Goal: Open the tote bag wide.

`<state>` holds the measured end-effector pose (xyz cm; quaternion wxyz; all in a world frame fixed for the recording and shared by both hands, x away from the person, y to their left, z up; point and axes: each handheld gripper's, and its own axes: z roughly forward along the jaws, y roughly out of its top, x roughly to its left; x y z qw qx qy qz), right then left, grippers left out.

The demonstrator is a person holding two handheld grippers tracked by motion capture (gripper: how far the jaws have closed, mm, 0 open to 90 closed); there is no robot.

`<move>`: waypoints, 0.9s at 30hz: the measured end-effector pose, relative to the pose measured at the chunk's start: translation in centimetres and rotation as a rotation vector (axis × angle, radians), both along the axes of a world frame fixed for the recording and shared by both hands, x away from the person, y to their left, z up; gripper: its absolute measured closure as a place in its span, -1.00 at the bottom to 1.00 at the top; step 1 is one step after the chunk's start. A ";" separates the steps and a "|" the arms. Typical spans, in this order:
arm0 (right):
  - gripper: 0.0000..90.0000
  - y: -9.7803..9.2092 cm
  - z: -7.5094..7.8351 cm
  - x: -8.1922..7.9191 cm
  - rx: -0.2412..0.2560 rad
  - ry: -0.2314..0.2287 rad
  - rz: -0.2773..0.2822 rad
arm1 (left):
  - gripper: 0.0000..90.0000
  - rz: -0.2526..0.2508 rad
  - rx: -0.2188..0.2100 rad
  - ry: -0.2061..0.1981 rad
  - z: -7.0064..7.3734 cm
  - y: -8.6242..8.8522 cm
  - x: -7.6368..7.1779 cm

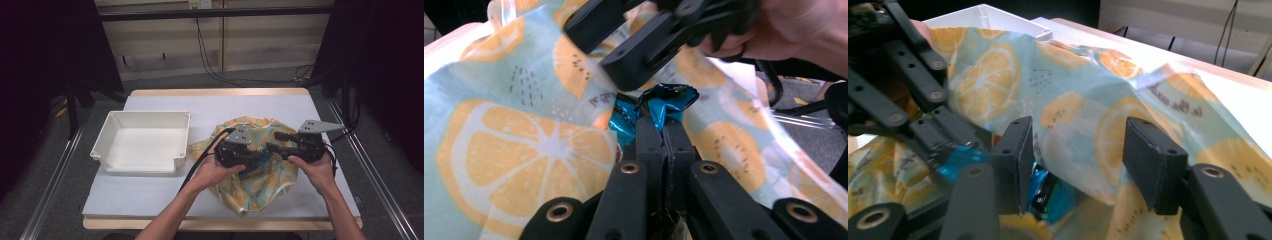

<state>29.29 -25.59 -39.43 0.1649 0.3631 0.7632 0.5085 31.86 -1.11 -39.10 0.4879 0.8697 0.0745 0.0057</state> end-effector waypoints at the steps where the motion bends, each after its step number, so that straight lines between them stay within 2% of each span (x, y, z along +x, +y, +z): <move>1: 0.10 0.1 -0.1 0.2 0.001 0.007 0.002 | 0.97 0.000 -0.005 0.000 0.1 0.0 -0.1; 3: 0.18 0.3 -0.2 0.6 -0.003 0.017 0.011 | 0.97 -0.006 -0.014 -0.001 0.2 0.0 -0.3; 4: 0.29 0.4 -0.3 0.8 0.000 0.021 0.021 | 0.97 -0.007 -0.008 -0.005 0.2 0.0 -0.3; 5: 0.29 0.4 -0.3 0.8 0.000 0.021 0.021 | 0.97 -0.007 -0.008 -0.005 0.2 0.0 -0.3; 6: 0.56 0.4 -0.3 1.0 0.011 0.028 0.028 | 0.97 -0.010 -0.007 -0.007 0.2 0.1 -0.4; 8: 0.95 0.1 -0.1 1.2 0.038 0.030 0.028 | 0.97 -0.023 -0.013 -0.007 0.2 0.2 -0.6; 9: 1.00 -0.1 0.0 1.4 0.050 0.031 0.030 | 0.97 -0.026 -0.017 -0.008 0.2 0.2 -0.8; 10: 1.00 -0.2 0.1 1.6 0.064 0.035 0.031 | 0.97 -0.030 -0.020 -0.007 0.2 0.2 -0.9; 17: 1.00 -0.4 1.1 3.3 0.068 0.033 0.012 | 0.97 -0.051 -0.027 -0.023 0.3 0.3 -1.9; 19: 1.00 -0.4 1.2 3.6 0.083 0.031 0.003 | 0.97 -0.063 -0.022 -0.031 0.3 0.3 -2.1; 20: 1.00 -0.4 1.4 4.1 0.101 0.031 0.002 | 0.97 -0.068 -0.015 -0.035 0.3 0.2 -2.2; 21: 1.00 -0.3 1.5 4.5 0.099 0.034 -0.002 | 0.97 -0.068 -0.015 -0.035 0.3 0.2 -2.2; 27: 1.00 -0.2 1.8 6.1 0.108 0.043 -0.014 | 0.97 -0.090 -0.049 -0.028 0.5 0.7 -2.7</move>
